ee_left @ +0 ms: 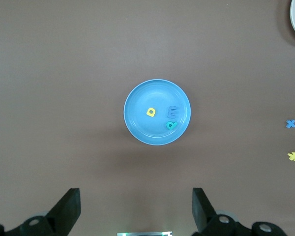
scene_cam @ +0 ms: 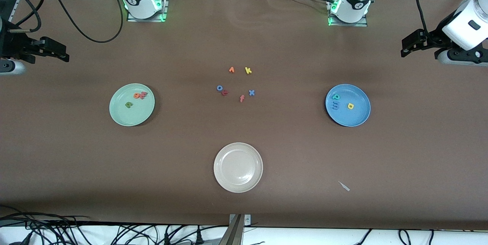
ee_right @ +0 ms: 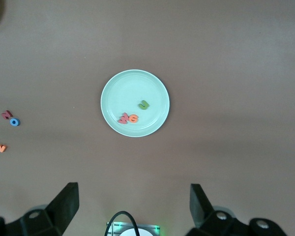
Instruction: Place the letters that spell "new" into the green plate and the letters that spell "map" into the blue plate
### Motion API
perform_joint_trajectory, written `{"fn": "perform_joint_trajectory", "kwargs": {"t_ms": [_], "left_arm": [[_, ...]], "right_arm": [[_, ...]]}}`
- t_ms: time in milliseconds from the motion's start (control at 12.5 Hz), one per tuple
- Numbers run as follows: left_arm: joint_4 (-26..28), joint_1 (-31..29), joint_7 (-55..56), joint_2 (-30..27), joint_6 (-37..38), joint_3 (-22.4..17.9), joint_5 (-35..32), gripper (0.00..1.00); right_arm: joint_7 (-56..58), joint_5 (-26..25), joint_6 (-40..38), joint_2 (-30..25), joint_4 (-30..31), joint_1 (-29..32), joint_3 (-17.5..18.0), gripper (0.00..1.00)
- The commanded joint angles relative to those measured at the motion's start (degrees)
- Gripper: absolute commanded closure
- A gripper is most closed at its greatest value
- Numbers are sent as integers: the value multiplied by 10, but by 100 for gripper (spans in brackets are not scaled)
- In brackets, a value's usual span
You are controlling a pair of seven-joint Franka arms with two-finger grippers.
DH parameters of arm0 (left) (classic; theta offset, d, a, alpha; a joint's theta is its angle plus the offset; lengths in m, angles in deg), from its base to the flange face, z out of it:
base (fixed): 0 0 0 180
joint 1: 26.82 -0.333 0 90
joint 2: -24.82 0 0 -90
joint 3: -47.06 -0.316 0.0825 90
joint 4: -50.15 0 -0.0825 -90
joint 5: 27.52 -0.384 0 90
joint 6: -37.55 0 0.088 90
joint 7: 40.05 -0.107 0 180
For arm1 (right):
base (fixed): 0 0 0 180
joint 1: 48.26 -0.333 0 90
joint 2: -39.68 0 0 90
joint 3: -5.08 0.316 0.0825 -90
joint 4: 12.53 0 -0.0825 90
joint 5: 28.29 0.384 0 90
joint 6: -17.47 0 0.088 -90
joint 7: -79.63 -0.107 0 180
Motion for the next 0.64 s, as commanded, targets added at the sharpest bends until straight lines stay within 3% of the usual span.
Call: {"fn": "perform_joint_trajectory", "kwargs": {"t_ms": [0, 558], "left_arm": [[6, -4, -5, -3, 8, 3, 5, 0], [8, -4, -6, -5, 17, 3, 6, 0]], "right_arm": [[9, -4, -10, 7, -19, 4, 3, 0], [9, -2, -8, 9, -19, 6, 3, 0]]}}
